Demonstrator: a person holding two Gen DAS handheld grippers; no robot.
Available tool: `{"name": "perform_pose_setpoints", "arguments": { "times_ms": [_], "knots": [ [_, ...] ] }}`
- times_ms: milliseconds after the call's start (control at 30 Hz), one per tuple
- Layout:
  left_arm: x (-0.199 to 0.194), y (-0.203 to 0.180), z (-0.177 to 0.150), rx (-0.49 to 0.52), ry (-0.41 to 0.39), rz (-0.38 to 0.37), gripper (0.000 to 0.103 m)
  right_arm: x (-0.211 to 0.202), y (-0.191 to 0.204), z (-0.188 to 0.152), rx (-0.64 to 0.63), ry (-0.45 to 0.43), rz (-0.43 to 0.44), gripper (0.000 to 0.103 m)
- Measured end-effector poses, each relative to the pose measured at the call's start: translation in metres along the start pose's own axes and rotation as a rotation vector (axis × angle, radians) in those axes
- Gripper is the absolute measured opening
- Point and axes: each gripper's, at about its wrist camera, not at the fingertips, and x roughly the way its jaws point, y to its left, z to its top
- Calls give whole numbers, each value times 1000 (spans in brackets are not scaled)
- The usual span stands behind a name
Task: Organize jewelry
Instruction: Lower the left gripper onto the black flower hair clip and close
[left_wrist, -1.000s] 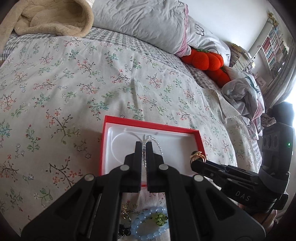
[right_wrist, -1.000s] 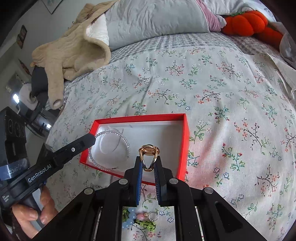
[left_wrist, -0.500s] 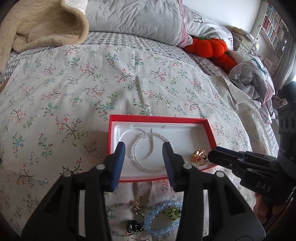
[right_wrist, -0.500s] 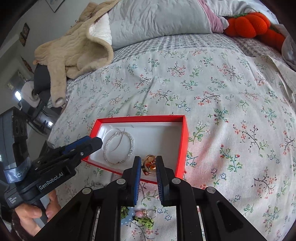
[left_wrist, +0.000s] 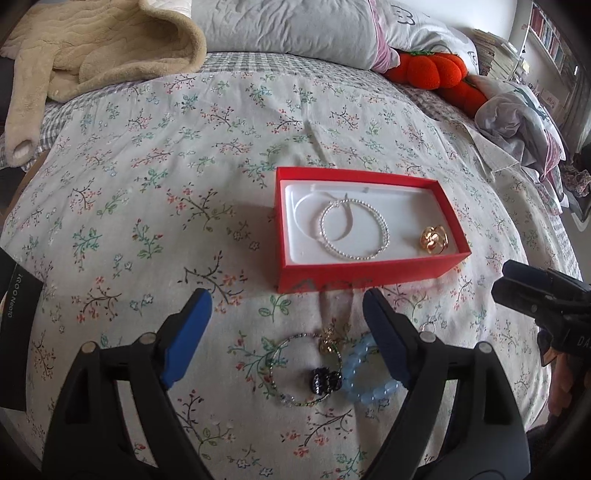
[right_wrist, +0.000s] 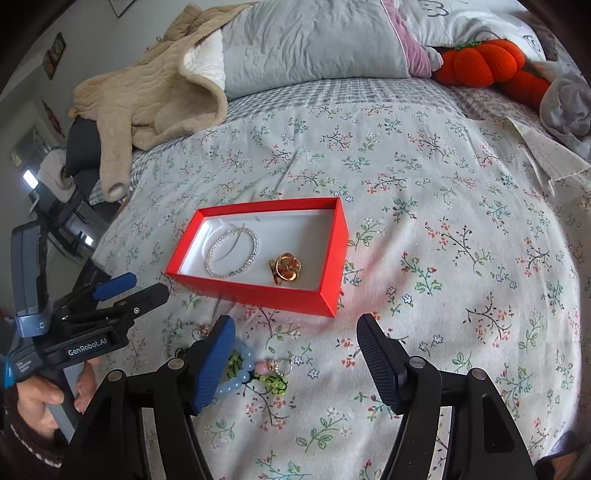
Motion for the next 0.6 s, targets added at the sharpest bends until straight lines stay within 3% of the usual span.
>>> {"name": "perform_pose_setpoints", "arguments": {
  "times_ms": [300, 600],
  "knots": [
    [4, 0, -33, 71, 46, 4, 85, 3, -5, -23, -54, -19, -132, 75],
    [4, -2, -63, 134, 56, -17, 85, 12, -25, -52, 60, 27, -140, 75]
  ]
}}
